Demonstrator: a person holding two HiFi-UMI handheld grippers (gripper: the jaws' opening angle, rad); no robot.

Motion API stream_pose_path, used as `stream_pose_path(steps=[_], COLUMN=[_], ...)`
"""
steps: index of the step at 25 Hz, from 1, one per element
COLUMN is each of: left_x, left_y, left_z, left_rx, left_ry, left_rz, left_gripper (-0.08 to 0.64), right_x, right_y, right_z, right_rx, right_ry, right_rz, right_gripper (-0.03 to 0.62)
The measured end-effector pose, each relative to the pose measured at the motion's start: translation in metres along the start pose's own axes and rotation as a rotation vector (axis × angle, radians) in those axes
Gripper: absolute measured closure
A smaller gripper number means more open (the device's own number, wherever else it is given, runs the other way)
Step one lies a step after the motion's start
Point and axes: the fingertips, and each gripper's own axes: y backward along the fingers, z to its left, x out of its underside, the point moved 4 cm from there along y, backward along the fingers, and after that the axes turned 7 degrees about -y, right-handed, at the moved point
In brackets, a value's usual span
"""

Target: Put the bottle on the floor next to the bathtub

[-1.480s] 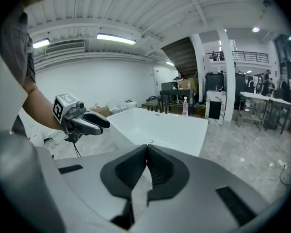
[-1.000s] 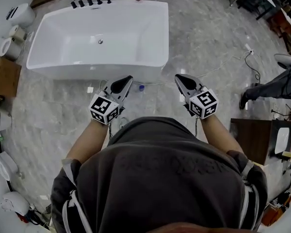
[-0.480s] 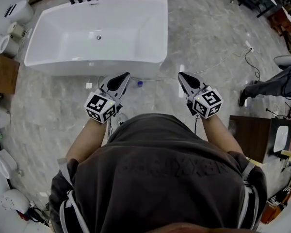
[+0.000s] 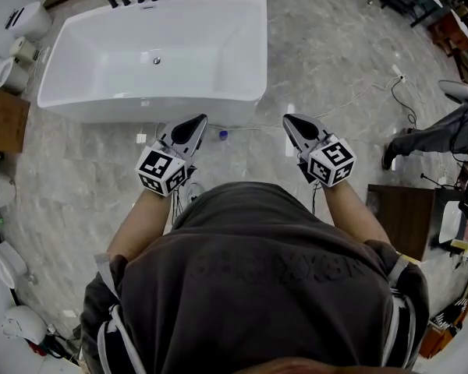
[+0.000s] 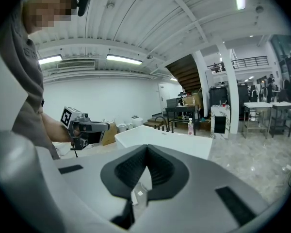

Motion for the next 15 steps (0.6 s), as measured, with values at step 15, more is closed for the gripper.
stream_pose_path(steps=[15], left_x=[0.0021], left_y=[0.0046], left_z=[-0.0009], left_rx=[-0.002], left_ry=[0.001], left_rz=[0.007], left_gripper=[0.554], right_x=[0.0052], right_y=[-0.0009], right_z=[0.0031], right_rx=[0.004], right_ry=[0.007], right_rz=[0.032], right_gripper=[0.601])
